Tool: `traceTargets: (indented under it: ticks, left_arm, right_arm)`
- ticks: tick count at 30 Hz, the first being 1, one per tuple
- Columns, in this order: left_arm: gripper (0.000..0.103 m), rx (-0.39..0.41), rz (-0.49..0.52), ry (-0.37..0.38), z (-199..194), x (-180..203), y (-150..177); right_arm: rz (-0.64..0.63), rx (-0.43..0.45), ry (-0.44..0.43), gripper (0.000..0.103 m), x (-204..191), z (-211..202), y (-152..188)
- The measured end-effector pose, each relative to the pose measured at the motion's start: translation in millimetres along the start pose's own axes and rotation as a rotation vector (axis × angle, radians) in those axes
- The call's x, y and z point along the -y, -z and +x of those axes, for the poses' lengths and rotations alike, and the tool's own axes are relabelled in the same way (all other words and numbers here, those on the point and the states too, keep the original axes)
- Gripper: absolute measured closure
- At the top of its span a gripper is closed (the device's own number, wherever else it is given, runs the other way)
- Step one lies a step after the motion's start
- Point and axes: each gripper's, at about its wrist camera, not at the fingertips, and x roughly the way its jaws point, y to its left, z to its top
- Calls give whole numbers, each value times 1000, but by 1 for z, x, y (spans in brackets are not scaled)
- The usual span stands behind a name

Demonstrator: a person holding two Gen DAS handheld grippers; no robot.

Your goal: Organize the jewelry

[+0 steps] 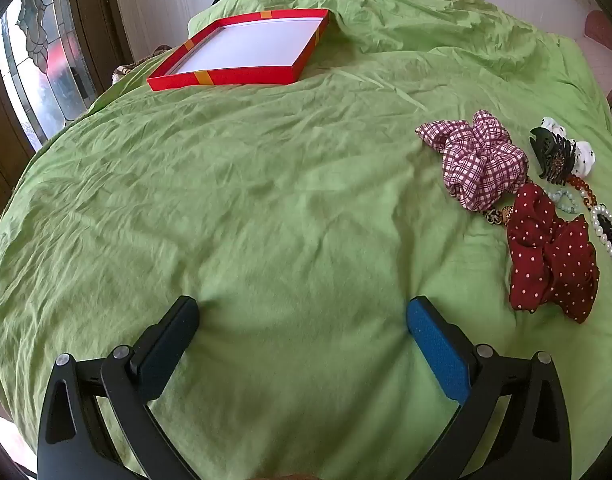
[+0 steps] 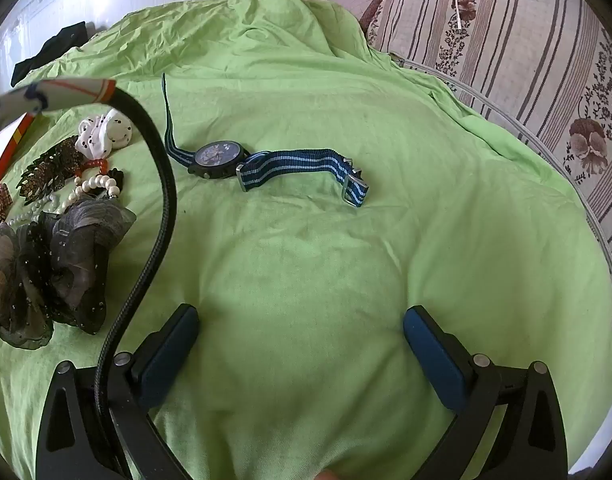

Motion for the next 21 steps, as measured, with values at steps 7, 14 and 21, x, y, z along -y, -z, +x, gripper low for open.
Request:
traceTargets:
  ticks: [7, 14, 21]
  left_arm:
    - [0, 0, -1, 1, 0, 0, 0]
    - [0, -1, -1, 0, 0, 0, 0]
    - [0, 0, 3, -4, 0, 0, 0]
  right_arm:
    - [-1, 0, 2, 0, 0, -1, 0]
    - [1, 1, -1, 0, 2, -1, 1]
    - [1, 0, -1, 0, 2, -1, 1]
